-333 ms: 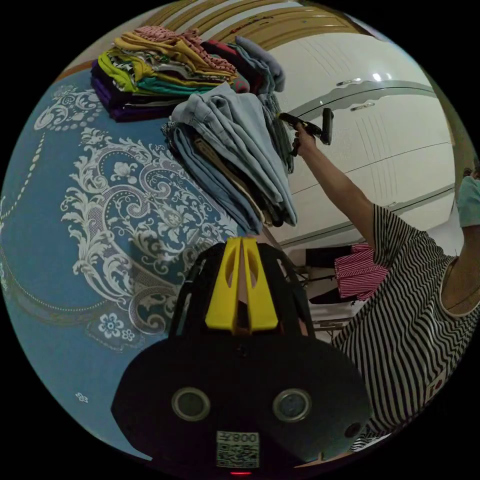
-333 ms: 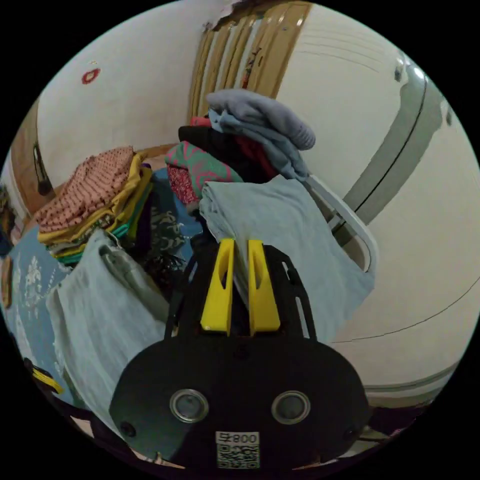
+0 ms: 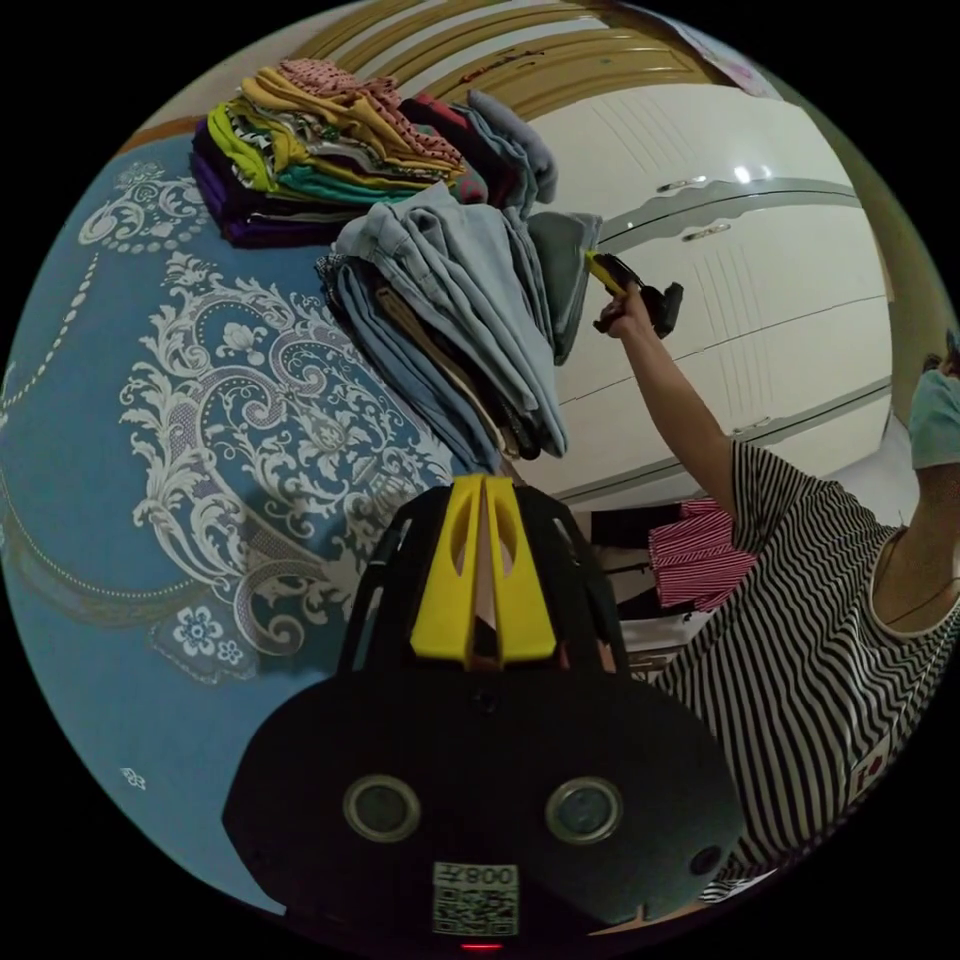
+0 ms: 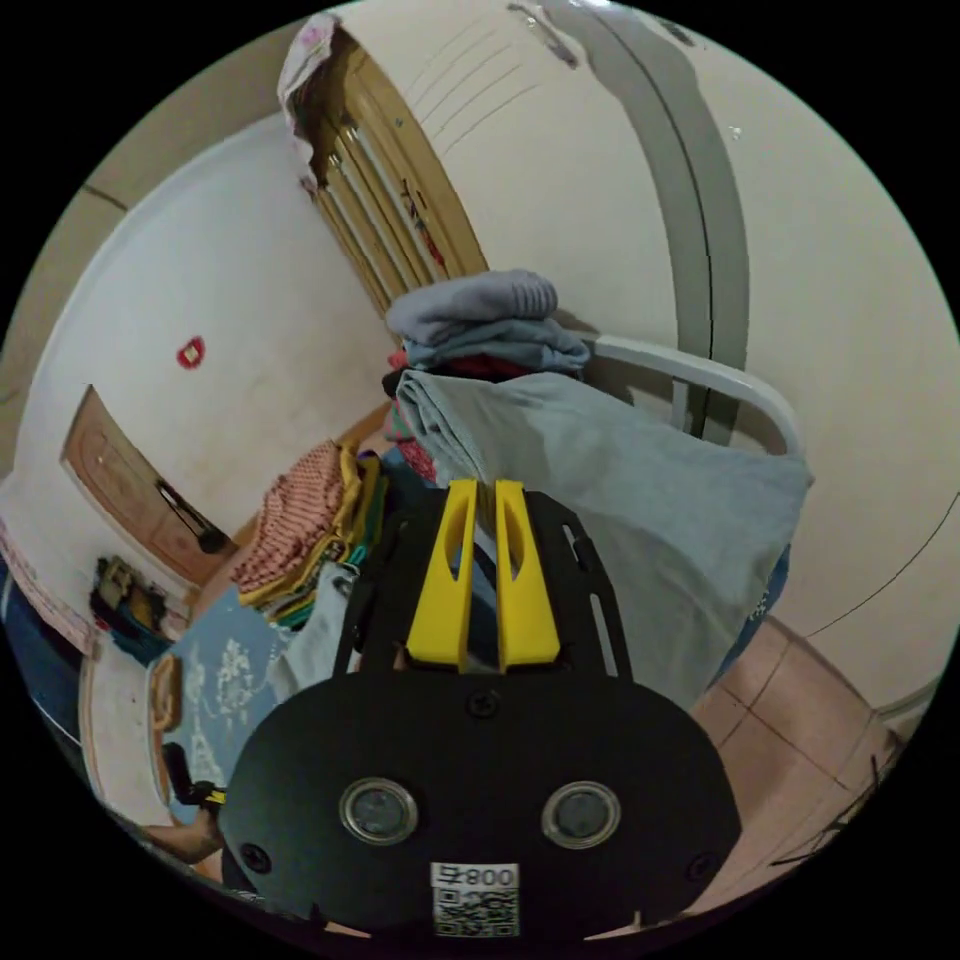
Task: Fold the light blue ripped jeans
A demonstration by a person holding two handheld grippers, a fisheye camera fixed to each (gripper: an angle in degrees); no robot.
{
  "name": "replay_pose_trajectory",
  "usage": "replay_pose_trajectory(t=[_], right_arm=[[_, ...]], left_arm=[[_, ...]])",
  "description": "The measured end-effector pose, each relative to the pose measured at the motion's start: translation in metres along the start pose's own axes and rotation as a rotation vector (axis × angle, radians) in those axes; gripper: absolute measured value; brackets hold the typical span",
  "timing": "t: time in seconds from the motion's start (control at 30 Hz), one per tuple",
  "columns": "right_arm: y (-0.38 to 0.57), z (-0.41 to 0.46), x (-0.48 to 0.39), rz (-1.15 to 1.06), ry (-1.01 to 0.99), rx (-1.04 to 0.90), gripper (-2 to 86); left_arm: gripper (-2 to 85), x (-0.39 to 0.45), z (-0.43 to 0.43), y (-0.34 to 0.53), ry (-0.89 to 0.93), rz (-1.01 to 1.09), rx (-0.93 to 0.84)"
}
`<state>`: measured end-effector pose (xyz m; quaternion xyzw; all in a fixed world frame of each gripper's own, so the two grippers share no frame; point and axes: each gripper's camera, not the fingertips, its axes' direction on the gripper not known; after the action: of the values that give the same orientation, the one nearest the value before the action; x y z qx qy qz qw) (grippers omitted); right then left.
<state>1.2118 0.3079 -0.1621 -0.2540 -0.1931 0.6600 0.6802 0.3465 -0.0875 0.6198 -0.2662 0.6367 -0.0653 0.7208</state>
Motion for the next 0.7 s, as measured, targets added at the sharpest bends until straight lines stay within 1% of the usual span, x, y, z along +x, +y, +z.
replay_pose_trajectory(t=[0.13,0.33,0.57,0.7], right_arm=[[0.032,-0.051,-0.001,0.077,-0.136,0.081,2.5],[0.082,-0.099,-0.018,0.146,-0.332,0.166,2.2],[0.138,-0.129,-0.069,0.102,-0.442,0.163,2.0],[0.178,-0.147,-0.106,0.077,-0.548,0.187,1.8]], left_arm=[[0.4,0.004,-0.027,0.030,0.015,-0.013,0.029],[0.4,0.012,-0.066,0.076,0.024,-0.033,0.065],[0.4,0.031,-0.109,0.132,0.036,-0.029,0.106],[0.4,0.045,-0.131,0.160,0.040,-0.011,0.131]])
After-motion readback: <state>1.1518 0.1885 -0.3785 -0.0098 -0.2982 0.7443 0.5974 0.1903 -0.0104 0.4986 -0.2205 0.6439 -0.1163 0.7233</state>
